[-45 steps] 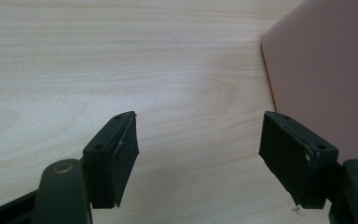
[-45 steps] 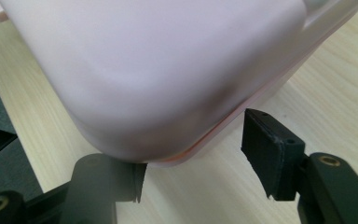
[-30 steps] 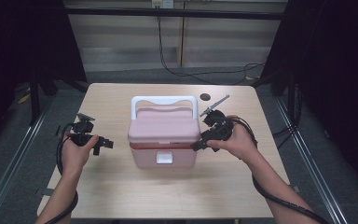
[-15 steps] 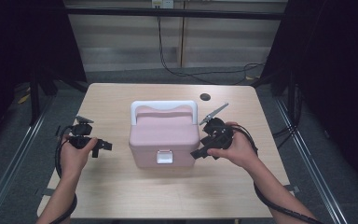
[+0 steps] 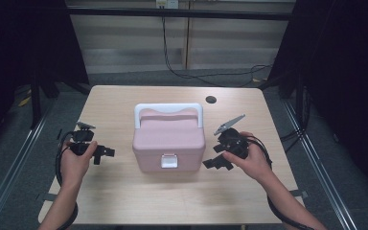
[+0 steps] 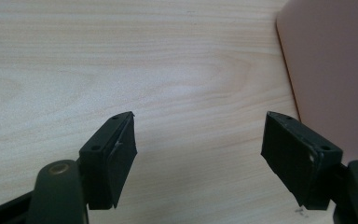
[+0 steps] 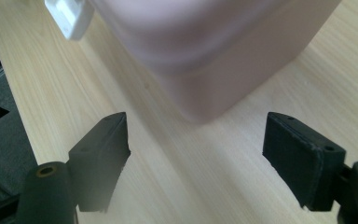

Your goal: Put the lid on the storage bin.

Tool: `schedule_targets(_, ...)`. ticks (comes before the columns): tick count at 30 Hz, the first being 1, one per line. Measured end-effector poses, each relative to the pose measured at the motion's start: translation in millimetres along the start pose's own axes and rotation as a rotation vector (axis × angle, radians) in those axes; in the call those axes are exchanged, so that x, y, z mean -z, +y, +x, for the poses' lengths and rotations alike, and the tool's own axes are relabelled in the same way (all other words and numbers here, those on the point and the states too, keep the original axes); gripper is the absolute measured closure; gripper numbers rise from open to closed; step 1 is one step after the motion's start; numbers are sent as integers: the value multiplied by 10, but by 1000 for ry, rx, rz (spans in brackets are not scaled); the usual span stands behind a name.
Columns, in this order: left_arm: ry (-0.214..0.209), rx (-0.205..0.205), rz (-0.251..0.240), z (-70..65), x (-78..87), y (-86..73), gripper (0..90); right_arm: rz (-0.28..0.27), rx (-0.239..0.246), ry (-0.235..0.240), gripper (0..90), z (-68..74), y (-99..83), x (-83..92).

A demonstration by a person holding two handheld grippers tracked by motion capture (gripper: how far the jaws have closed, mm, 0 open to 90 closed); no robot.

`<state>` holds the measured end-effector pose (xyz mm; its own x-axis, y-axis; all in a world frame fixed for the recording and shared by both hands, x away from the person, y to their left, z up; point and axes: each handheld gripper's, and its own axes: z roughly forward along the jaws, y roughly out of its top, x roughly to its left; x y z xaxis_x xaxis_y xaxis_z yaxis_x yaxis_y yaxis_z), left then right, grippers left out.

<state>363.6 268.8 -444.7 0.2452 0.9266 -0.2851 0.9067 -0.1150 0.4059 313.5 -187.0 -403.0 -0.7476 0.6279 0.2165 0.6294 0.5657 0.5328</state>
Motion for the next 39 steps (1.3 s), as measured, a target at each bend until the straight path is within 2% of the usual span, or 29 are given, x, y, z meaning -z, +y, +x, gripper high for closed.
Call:
schedule_targets(7,-8,-23,-14,-7,10,-35,261,-3,-9,-1,217,-55,-180,-44)
schedule_targets(17,-11,-37,4,-9,-36,-103,261,-12,-40,7,217,-142,-453,-103)
schedule_targets(22,-14,-47,-6,7,-65,-143,261,-16,-47,-2,217,-189,-580,-122)
schedule_targets(29,-16,-49,1,27,-131,-205,259,-12,-57,-7,217,-225,-725,-163)
schedule_targets(34,-21,-68,-1,38,-151,-248,259,22,-66,-15,217,-239,-818,-221)
schedule_targets(39,-13,-83,-2,48,-170,-278,259,17,-69,-19,217,-261,-881,-243)
